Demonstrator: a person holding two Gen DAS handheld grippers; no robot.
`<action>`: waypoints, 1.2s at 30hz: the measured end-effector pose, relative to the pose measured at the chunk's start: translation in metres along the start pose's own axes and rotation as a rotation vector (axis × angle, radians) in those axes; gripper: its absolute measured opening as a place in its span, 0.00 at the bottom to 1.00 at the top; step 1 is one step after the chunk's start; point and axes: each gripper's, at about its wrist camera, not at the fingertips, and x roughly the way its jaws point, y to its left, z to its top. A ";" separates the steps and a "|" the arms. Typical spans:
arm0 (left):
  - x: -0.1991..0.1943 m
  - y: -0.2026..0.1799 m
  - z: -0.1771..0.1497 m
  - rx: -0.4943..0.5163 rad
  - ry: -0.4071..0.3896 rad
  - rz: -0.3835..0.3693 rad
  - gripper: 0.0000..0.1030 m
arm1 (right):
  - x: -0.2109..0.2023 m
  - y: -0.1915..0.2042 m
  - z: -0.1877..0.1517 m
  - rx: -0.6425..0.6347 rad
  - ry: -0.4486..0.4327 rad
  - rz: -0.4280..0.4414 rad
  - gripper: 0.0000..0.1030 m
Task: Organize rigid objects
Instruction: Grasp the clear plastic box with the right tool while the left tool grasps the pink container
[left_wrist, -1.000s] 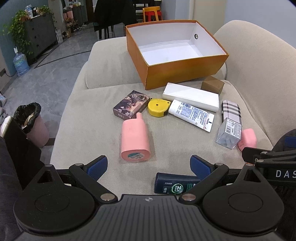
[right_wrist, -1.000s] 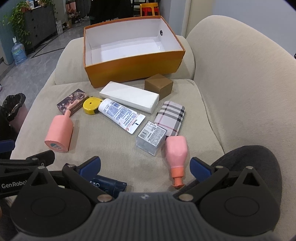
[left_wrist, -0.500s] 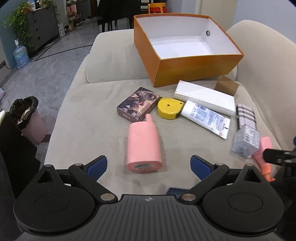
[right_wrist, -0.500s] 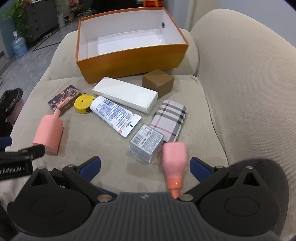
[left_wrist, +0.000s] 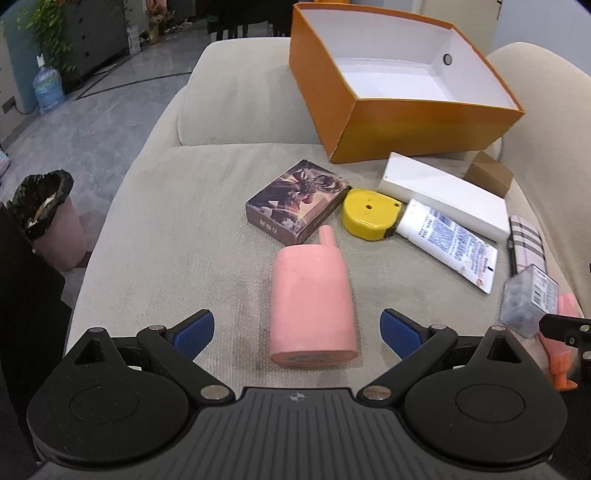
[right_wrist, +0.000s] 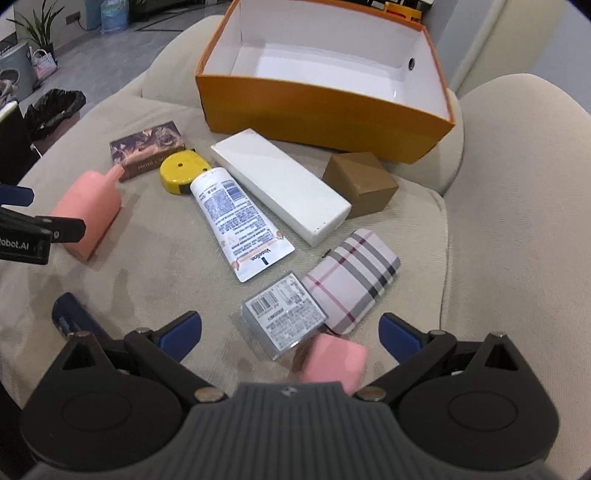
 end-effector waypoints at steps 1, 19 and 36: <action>0.002 0.000 0.001 -0.003 0.002 0.000 1.00 | 0.004 0.000 0.001 0.004 0.004 -0.005 0.97; 0.033 -0.011 -0.001 0.075 0.050 -0.019 0.93 | 0.043 -0.020 0.009 0.280 0.089 0.006 0.76; 0.036 -0.009 -0.001 0.100 0.023 -0.030 0.63 | 0.051 -0.013 0.008 0.243 0.096 0.012 0.62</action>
